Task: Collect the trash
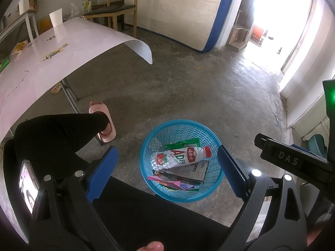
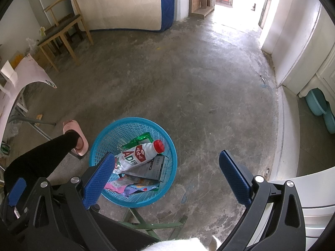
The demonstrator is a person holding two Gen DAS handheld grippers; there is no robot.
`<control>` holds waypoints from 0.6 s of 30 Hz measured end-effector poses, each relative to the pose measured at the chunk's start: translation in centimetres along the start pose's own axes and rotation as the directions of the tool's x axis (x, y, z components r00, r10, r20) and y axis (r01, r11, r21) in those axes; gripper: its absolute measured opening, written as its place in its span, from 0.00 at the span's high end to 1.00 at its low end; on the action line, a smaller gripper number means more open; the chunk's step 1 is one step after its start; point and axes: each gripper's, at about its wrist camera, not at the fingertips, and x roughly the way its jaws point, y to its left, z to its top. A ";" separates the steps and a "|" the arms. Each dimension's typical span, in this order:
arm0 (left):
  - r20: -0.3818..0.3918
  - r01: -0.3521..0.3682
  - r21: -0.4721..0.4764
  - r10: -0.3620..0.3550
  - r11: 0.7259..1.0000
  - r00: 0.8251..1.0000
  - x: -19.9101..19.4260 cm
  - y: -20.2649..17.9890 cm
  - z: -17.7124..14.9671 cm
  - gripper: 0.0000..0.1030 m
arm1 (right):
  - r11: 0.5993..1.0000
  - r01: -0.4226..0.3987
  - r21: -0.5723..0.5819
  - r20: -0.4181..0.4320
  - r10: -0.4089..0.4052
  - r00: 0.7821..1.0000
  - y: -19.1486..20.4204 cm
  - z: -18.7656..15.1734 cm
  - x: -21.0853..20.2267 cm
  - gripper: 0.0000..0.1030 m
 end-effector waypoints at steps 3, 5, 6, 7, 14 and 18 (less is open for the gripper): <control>0.002 -0.001 0.002 0.001 1.000 1.000 -0.1 0.0 0.0 0.11 | 1.000 0.001 0.001 -0.002 -0.001 1.000 0.0 0.0 0.1 0.06; 0.003 -0.002 0.004 0.002 1.000 1.000 0.0 -0.1 0.0 0.11 | 1.000 0.001 0.000 -0.004 -0.001 1.000 0.1 0.0 0.1 0.06; 0.003 -0.002 0.005 0.002 1.000 1.000 0.0 -0.1 0.0 0.11 | 1.000 0.003 0.000 -0.006 -0.003 1.000 0.2 -0.3 0.1 0.06; 0.005 -0.003 0.007 0.003 1.000 1.000 0.0 -0.1 0.1 0.11 | 1.000 0.003 0.000 -0.006 -0.003 1.000 0.1 -0.2 0.3 0.06; 0.006 -0.004 0.006 0.004 1.000 1.000 0.0 -0.1 0.3 0.11 | 1.000 0.004 0.004 -0.012 -0.004 1.000 0.1 -0.2 0.3 0.06; 0.006 -0.006 0.008 0.006 1.000 1.000 0.0 0.0 0.4 0.11 | 1.000 0.001 0.004 -0.013 -0.001 1.000 -0.1 -0.2 0.3 0.06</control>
